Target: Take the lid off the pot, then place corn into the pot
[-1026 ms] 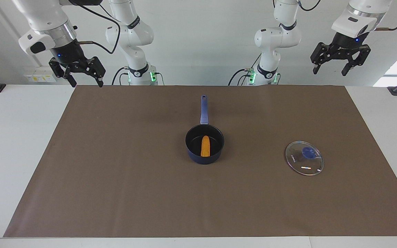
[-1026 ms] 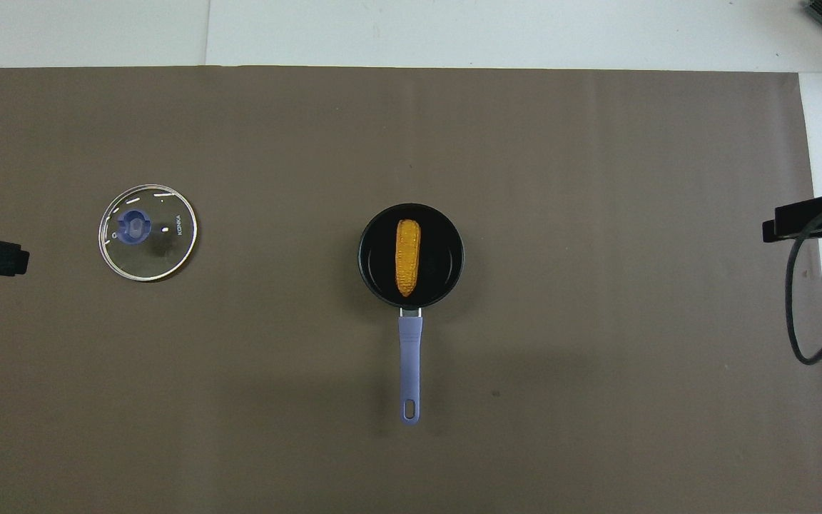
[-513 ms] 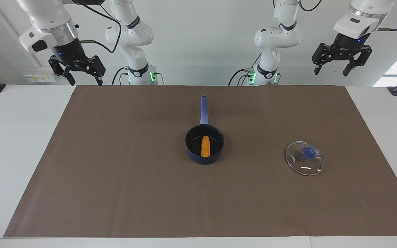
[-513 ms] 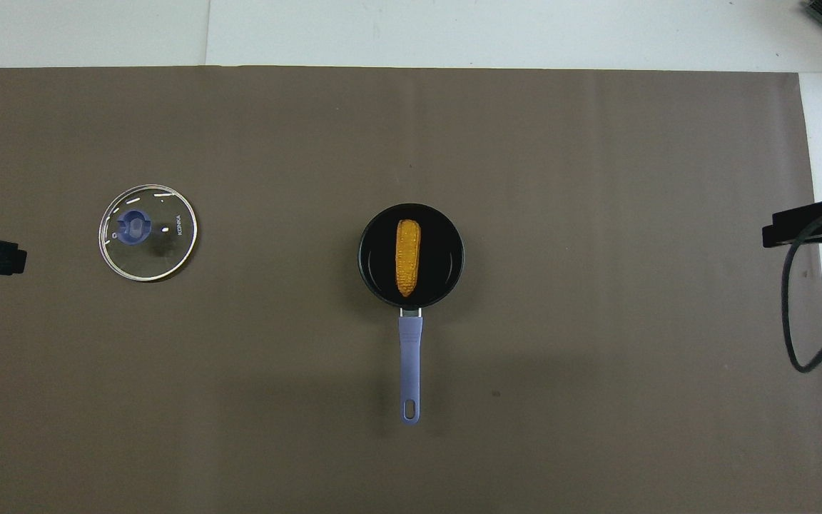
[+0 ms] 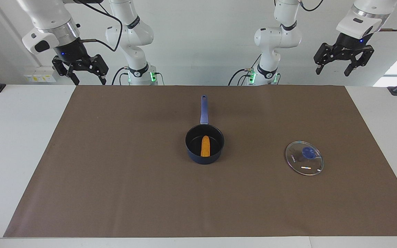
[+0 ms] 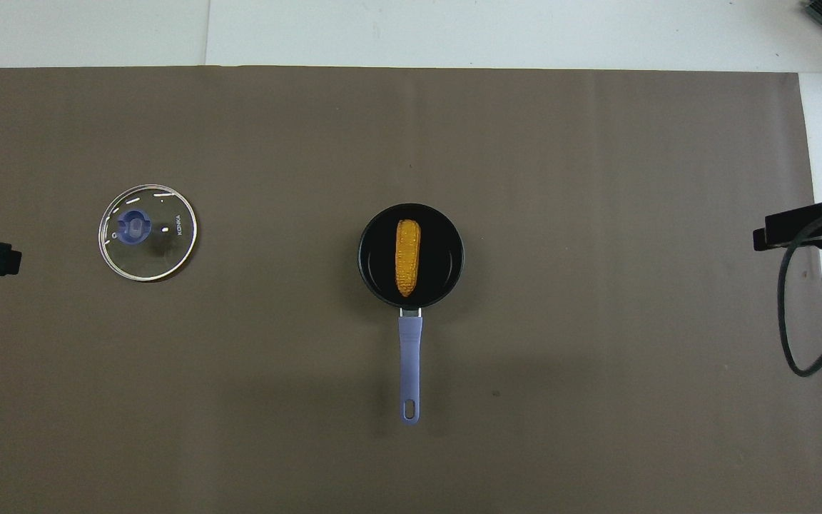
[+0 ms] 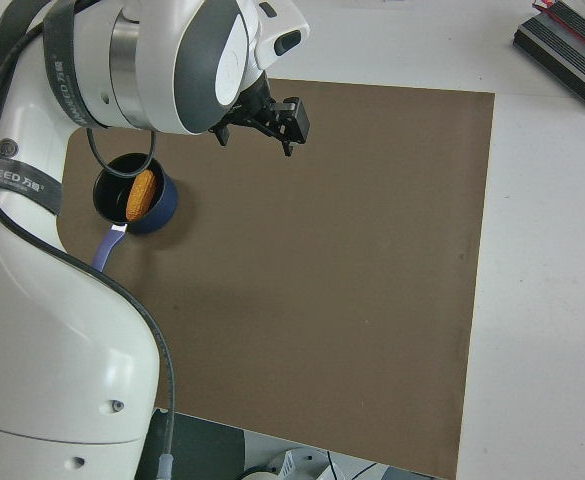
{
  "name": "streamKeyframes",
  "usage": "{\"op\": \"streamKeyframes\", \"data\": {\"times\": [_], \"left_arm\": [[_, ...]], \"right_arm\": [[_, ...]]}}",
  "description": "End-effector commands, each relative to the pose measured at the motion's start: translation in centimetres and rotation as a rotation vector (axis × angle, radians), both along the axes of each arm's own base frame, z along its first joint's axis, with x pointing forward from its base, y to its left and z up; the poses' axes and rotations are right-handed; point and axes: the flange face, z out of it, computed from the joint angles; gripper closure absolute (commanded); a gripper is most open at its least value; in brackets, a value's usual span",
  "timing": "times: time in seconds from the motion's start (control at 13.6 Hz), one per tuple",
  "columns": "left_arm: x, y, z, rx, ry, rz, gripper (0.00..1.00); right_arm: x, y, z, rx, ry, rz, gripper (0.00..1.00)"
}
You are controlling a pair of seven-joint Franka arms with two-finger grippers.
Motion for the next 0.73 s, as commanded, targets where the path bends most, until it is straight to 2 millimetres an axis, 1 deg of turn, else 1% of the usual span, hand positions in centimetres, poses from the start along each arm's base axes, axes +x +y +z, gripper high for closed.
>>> {"op": "streamKeyframes", "data": {"times": [0.0,0.07,0.66], "left_arm": [[0.08,0.65,0.29,0.014,0.013,0.006,0.0],[0.09,1.38,0.26,0.009,0.016,0.02,0.0],[0.05,1.03,0.25,0.007,0.018,0.014,0.0]], "right_arm": [[-0.65,-0.36,0.32,0.017,0.008,0.007,0.0],[-0.65,-0.37,0.32,0.017,0.008,0.007,0.0],[-0.35,-0.66,0.42,-0.022,-0.017,0.009,0.0]]}}
